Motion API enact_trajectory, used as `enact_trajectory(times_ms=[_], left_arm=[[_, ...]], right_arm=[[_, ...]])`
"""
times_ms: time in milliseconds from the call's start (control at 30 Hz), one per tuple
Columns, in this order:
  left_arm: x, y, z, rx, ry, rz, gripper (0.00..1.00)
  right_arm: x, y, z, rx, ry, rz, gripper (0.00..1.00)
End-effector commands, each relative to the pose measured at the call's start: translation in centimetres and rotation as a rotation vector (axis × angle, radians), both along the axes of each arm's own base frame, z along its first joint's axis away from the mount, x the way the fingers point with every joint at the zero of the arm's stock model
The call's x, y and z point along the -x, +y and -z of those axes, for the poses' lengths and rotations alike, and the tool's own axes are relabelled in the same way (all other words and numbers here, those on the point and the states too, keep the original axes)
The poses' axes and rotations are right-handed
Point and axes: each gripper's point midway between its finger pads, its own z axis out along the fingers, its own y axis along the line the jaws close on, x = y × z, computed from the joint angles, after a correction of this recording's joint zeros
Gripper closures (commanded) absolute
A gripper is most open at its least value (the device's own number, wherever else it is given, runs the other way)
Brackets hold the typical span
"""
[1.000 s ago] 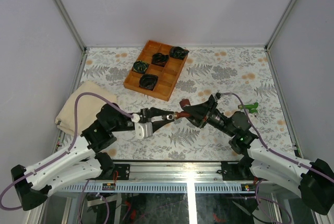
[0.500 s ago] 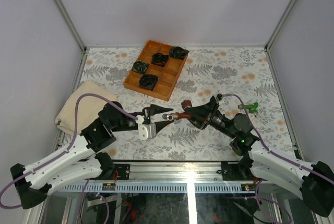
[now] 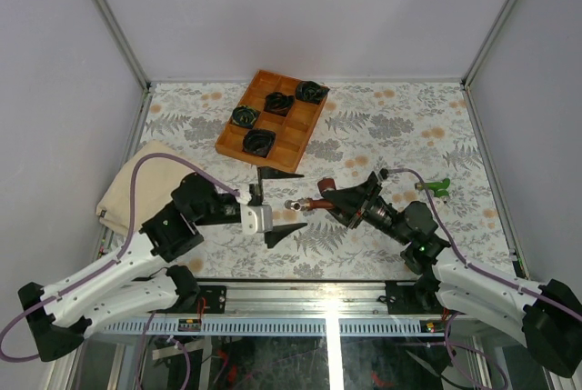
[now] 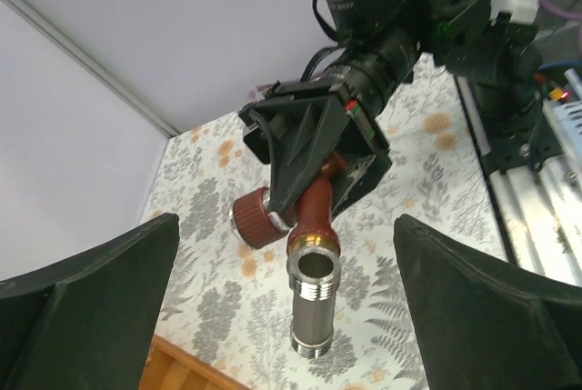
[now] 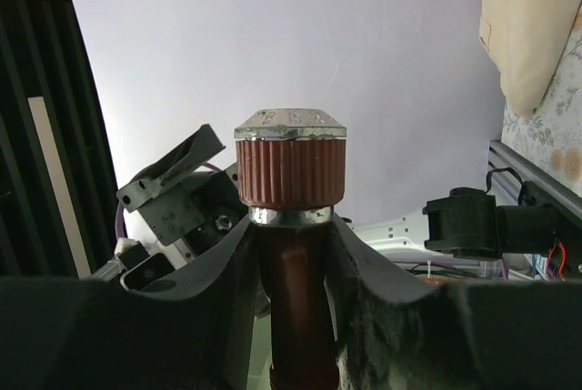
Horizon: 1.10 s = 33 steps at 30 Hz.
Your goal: Install the water faucets
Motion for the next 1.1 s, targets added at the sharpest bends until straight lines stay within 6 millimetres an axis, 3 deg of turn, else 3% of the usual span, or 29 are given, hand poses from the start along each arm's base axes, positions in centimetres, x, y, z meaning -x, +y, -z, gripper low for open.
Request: enact_trajectory(times_ms=[0, 167, 300, 467, 633, 833, 1067], left_arm=[[2.2, 0.3, -4.0, 0.111, 0.124, 0.071, 0.0], [1.7, 1.7, -6.7, 0.283, 0.435, -0.033, 0.0], [-1.9, 3.7, -7.9, 0.488, 0.804, -0.288, 0.0], [-4.6, 4.9, -5.8, 0.542, 1.136, -0.542, 0.0], [-5.2, 6.8, -4.3, 0.647, 1.393, -0.7, 0.05], [-3.8, 6.6, -2.5, 0.758, 1.743, -0.67, 0.17], [-3.7, 5.2, -0.6, 0.751, 1.912, -0.672, 0.21]], right_arm=[[-0.2, -0.7, -2.9, -0.078, -0.1, 0.057, 1.0], [-0.8, -0.8, -2.7, -0.058, -0.122, 0.095, 1.0], [-1.1, -1.1, -2.5, -0.036, -0.143, 0.128, 1.0], [-1.3, -1.4, -2.6, -0.04, -0.161, 0.151, 1.0], [-1.5, -1.5, -2.7, -0.041, -0.176, 0.169, 1.0], [-1.8, -1.5, -2.7, -0.033, -0.19, 0.185, 1.0], [-1.9, -1.4, -2.8, -0.03, -0.2, 0.188, 1.0]])
